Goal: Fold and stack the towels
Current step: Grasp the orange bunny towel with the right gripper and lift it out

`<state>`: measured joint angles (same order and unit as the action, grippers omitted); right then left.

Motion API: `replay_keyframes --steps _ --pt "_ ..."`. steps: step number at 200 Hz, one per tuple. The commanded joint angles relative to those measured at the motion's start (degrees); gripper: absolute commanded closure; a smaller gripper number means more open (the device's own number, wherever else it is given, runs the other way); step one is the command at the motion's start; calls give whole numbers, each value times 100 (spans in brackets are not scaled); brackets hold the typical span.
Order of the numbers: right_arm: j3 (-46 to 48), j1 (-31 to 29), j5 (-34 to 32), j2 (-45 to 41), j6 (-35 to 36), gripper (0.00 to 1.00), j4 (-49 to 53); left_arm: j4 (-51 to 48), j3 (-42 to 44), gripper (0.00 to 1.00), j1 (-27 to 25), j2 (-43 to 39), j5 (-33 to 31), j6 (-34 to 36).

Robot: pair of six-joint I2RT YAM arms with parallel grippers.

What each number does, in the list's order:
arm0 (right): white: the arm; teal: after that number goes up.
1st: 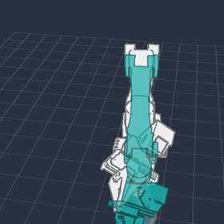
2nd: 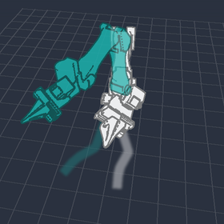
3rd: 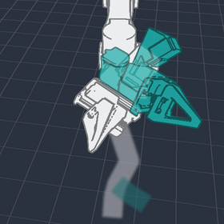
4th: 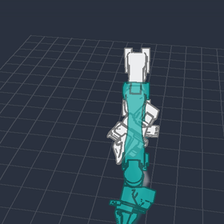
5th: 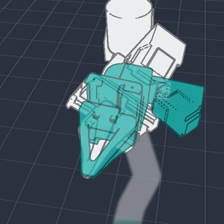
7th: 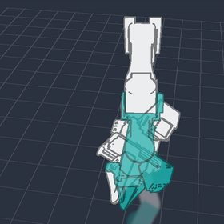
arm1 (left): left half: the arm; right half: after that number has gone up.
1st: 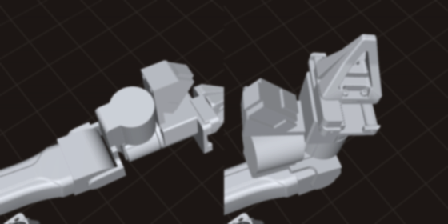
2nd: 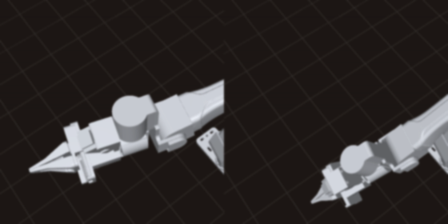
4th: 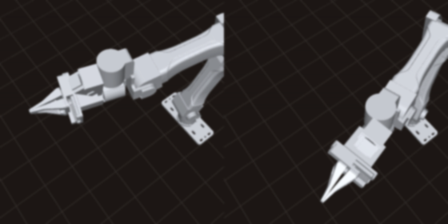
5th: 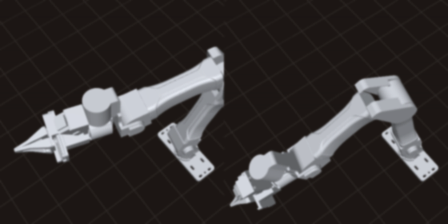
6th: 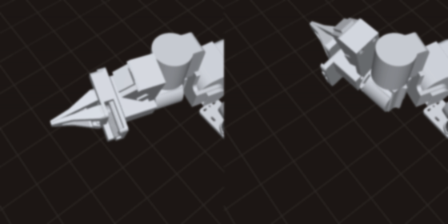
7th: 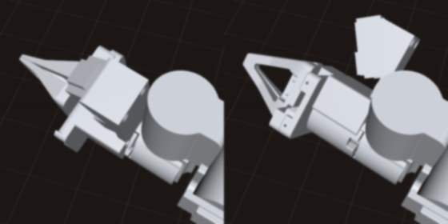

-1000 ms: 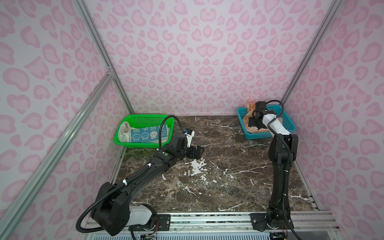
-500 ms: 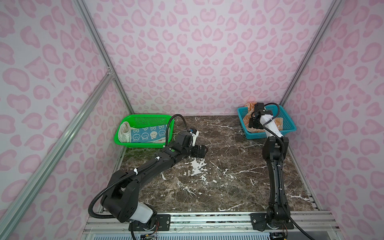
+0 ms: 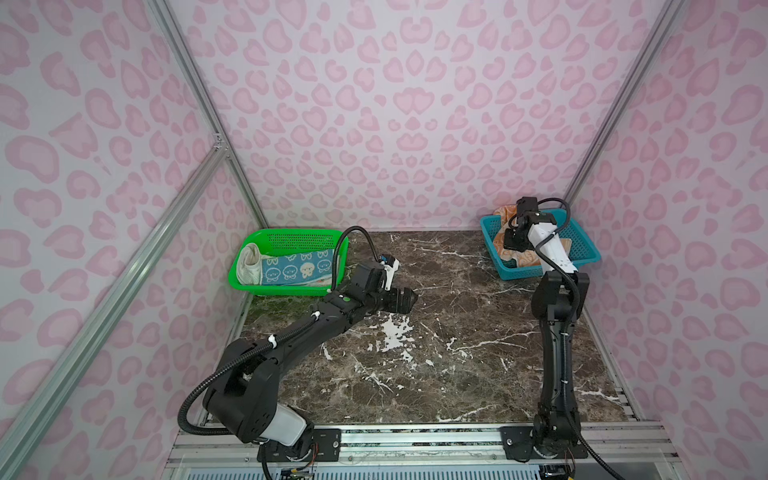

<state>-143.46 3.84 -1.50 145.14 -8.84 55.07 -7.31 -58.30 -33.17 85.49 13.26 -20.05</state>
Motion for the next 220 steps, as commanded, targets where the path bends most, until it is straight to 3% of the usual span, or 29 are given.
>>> replay_keyframes --steps 1,51,93,159,184,202,220 --pt "326 -48 -37 -389 2 100 -369 72 -98 2 3 -7 19 10" --pt "1627 -288 -270 -2004 157 100 -1132 60 -161 2 3 -162 -33 67" --pt "2422 -731 30 -3391 694 100 -1515 -9 -276 2 8 -368 -177 166" --pt "2911 -2047 2238 -4811 1255 100 -1338 -311 -328 2 193 -1159 -737 482" --pt "3441 -2510 2923 -5225 701 100 -1710 -404 -211 2 384 -1593 -908 600" --pt "4620 -2529 3228 -5687 -296 100 -2650 -514 -117 3 464 -1841 -1047 721" --pt "5994 -2477 3100 -5990 -1009 100 -3281 -591 -12 3 517 -1957 -1078 773"
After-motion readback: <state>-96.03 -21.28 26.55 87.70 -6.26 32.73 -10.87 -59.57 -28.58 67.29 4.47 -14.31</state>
